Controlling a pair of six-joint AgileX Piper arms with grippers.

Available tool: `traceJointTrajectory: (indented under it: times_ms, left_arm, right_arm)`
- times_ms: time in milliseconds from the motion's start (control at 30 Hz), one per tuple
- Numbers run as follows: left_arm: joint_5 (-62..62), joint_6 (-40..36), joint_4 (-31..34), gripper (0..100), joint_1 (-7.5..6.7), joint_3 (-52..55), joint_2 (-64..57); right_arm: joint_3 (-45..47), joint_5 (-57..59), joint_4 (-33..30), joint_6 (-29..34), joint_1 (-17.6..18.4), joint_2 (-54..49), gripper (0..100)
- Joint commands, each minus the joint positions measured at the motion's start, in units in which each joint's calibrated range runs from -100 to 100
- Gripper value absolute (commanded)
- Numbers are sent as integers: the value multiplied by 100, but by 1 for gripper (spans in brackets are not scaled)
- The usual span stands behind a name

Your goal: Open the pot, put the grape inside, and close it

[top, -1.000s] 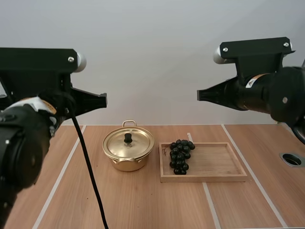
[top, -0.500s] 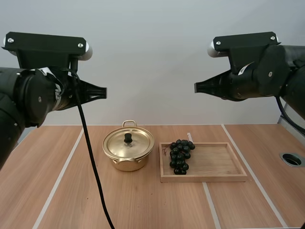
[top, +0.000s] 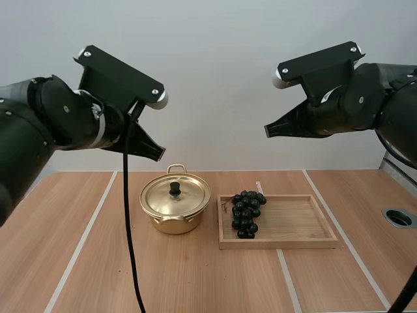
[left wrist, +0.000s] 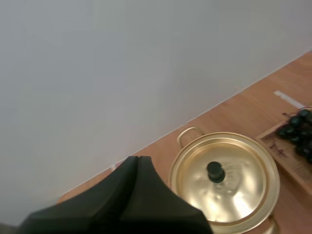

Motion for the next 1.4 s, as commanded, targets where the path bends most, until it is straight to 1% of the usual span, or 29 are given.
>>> traceJointTrajectory:
  times_ms: [0,33,267,300,333,367,400,467,500,533,567,600,633,667,733,900,1000,1067,1167,1367]
  left_arm:
    - [281,528,-686,0,8,-234,349]
    - [403,603,-768,0,8,-318,483]
    - [859,651,-768,0,8,-691,1264]
    - [905,719,-768,1,8,-691,1333]
    - [967,783,-758,5,8,-691,1423]
    - [1025,851,-758,12,8,-691,1490]
    - [1066,938,-758,21,8,-691,1568]
    - [1062,994,-758,44,8,-691,1690]
    - [1040,1019,-758,61,8,-691,1740]
    - [1040,1034,-768,79,8,-691,1785]
    - [1023,1062,-768,98,8,-691,1815]
    - [1023,1085,-768,100,8,-691,1848]
    - [1023,1086,-756,100,0,-707,1866]
    - [1023,1099,-756,100,-15,-707,1899]
    - [1006,1143,-746,100,-105,-707,1928]
    - [734,1113,-741,100,-483,-707,2129]
    - [549,919,-637,100,-662,-707,2381]
    - [479,774,-426,100,-716,-707,2594]
    - [459,528,-133,100,-716,-751,2987]
    - [502,403,-83,100,-716,-990,3770]
  right_arm:
    - [-38,145,287,-203,15,135,0]
    - [-38,190,383,-304,15,185,0]
    - [-38,470,1089,-734,15,561,0]
    - [-38,547,1179,-825,15,617,0]
    - [-38,585,1221,-891,15,666,0]
    - [-38,631,1292,-940,15,711,0]
    - [-38,646,1308,-939,15,764,0]
    - [-38,646,1322,-939,15,823,0]
    - [-38,646,1322,-939,15,840,5]
    - [-38,646,1322,-939,15,871,17]
    - [-38,628,1322,-939,15,889,35]
    - [-38,598,1322,-939,15,916,59]
    - [-38,562,1333,-949,15,946,84]
    - [-38,528,1346,-977,15,972,100]
    - [-38,512,1346,-1004,15,1026,100]
    - [-38,666,1346,-1016,15,1151,100]
    - [-38,791,1346,-1016,15,1151,100]
    - [-38,853,1346,-1016,15,1151,100]
    - [-38,915,1334,-1016,15,1151,100]
    - [-38,943,1334,-1025,15,1151,100]
